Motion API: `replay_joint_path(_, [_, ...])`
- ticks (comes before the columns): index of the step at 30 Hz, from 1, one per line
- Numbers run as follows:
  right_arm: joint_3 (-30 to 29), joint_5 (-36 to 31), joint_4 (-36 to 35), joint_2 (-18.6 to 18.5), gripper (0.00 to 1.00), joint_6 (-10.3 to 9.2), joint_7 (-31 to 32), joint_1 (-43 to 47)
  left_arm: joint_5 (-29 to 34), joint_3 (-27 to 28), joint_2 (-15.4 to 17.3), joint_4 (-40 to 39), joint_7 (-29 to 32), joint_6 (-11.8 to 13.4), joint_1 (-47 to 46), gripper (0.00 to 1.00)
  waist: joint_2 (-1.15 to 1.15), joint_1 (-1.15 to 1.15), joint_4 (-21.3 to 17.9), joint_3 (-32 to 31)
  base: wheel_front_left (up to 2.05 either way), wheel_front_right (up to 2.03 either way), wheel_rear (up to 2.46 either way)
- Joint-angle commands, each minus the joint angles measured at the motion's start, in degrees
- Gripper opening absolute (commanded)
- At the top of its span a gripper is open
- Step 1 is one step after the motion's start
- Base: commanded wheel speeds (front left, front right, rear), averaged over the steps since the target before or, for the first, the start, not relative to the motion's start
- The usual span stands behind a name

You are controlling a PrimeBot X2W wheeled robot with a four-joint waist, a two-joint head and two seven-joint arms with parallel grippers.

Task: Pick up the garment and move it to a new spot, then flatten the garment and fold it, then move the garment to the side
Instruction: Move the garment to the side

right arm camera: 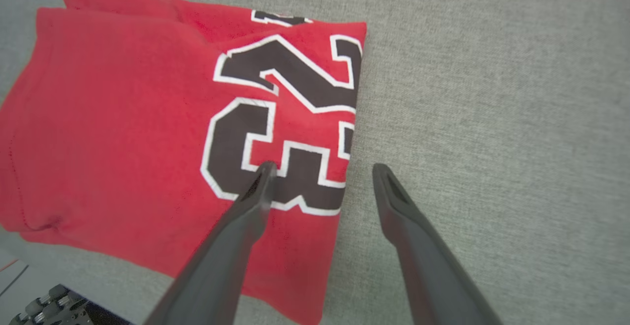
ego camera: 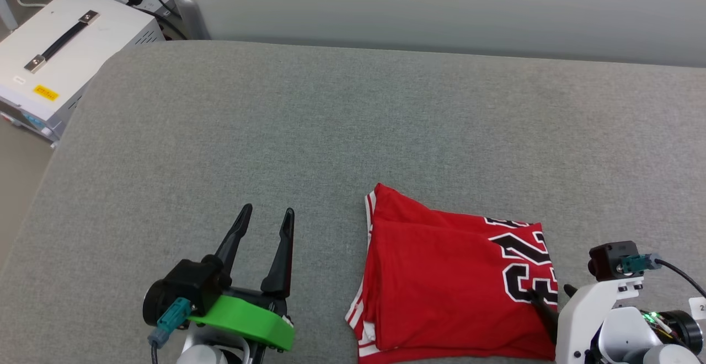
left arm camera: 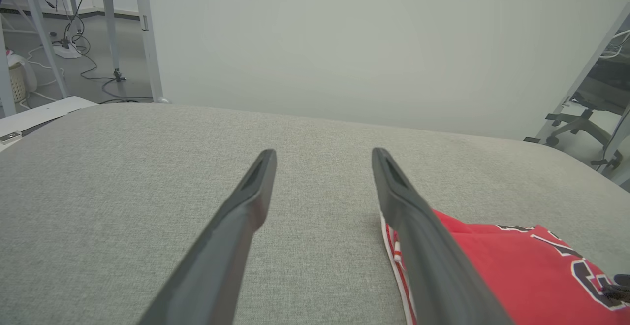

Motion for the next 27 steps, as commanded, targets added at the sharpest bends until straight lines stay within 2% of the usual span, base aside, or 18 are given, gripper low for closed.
replay_joint_path(1, [-0.2, 0.4, 0.7, 0.4, 1.0, -0.04, 0.9, -1.0, 0.0, -0.1, 0.4, 0.2, -0.3, -0.3, -1.2, 1.0, 0.58, 0.0, 1.4, 1.4, 0.0, 0.0, 0.0])
replay_joint_path(12, [0.9, -2.0, 8.5, 1.7, 1.0, -0.04, 2.4, -3.2, 0.0, -0.5, 0.5, 0.9, -0.3, -0.3, -2.3, 1.0, 0.58, 0.0, 3.5, 2.9, 0.0, 0.0, 0.0])
replay_joint_path(14, [2.0, -2.2, 9.9, 1.4, 0.35, -0.04, 2.3, -3.4, 0.0, -0.5, 0.5, 1.1, -0.3, -0.3, -2.3, 1.0, 0.58, 0.0, 3.5, 2.7, 0.0, 0.0, 0.0])
replay_joint_path(15, [2.5, -2.2, 10.3, 1.2, 0.12, -0.04, 2.0, -3.5, 0.1, -0.5, 0.5, 1.2, -0.3, -0.3, -2.2, 1.0, 0.58, 0.0, 3.4, 2.5, 0.0, 0.0, 0.0])
replay_joint_path(16, [3.1, -2.3, 10.7, 0.9, 0.0, -0.04, 1.4, -3.7, 0.1, -0.4, 0.5, 1.3, -0.3, -0.3, -2.2, 1.0, 0.58, 0.0, 3.3, 2.2, 0.0, 0.0, 0.0])
replay_joint_path(22, [5.6, -5.3, 10.2, -2.5, 0.0, -0.04, -2.9, -5.7, 0.1, -0.6, 0.7, 1.3, -0.3, -0.3, -1.6, 1.0, 0.58, 0.0, 1.2, 0.6, 0.0, 0.0, 0.0])
replay_joint_path(27, [10.0, -9.2, 7.4, -8.3, 0.0, -0.04, -4.7, -8.3, 0.1, -1.2, 0.7, 1.1, -0.3, -0.3, -0.9, 1.0, 0.58, 0.0, -2.4, -0.4, 0.0, 0.0, 0.0])
